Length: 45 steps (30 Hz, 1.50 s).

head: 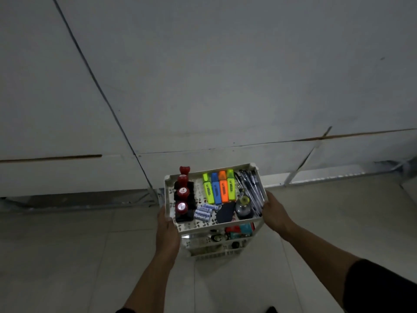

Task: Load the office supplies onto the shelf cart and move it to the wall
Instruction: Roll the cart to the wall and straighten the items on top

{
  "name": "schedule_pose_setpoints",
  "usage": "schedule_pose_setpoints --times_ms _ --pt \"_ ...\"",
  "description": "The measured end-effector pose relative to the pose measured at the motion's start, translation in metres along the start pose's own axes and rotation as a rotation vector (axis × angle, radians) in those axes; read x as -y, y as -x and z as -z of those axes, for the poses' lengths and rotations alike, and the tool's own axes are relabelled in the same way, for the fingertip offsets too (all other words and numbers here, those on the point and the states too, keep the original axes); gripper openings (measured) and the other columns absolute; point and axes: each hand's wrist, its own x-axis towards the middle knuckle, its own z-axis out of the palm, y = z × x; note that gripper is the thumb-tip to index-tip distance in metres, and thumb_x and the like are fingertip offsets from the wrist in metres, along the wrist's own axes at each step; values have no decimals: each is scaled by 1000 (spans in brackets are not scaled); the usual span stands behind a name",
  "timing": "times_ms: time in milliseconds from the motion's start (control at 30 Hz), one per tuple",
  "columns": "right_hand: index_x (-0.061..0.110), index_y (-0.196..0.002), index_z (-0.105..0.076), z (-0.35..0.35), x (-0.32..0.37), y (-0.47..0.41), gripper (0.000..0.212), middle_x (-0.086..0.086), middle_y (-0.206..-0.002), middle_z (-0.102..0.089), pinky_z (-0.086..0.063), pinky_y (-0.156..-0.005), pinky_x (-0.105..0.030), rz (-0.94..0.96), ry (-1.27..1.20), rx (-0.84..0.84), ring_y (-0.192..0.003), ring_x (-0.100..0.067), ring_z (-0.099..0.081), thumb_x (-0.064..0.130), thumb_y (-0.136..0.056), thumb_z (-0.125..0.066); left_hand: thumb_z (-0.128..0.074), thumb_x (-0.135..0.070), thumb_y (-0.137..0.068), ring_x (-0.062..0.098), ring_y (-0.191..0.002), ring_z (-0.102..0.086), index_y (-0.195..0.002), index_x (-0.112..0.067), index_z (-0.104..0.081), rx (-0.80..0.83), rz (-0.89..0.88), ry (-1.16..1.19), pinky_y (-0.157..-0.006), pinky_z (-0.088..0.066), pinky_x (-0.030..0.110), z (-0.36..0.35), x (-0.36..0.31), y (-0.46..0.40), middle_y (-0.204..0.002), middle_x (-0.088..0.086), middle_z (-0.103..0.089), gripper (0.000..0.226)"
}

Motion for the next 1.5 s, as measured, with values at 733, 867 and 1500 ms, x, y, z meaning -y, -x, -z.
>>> schedule_pose_setpoints --times_ms 733,867,1500 --pt "28 -139 -41 50 -14 -113 40 -1 -128 -54 -49 -95 -56 37 -263 146 -113 -25 -55 26 -99 -44 -42 -23 -101 23 -118 -51 -143 -34 -39 -176 120 145 -92 -43 37 -83 -46 -20 -134 -3 -50 43" --pt "24 -141 -39 51 -15 -112 41 -1 -121 -50 -50 -94 -55 -9 -310 99 -105 -23 -52 14 -102 -37 -51 -40 -95 21 -116 -58 -136 -38 -48 -62 105 106 -95 -50 43 -84 -59 -49 -135 -3 -57 41" --pt "26 -145 -32 -10 9 -125 45 -9 -129 -52 -55 -87 -48 -168 -403 -138 -117 -34 -56 11 -103 -30 -37 -25 -102 28 -116 -57 -131 -30 -53 88 -15 -65 -100 -46 45 -74 -102 -180 -131 7 -60 33"
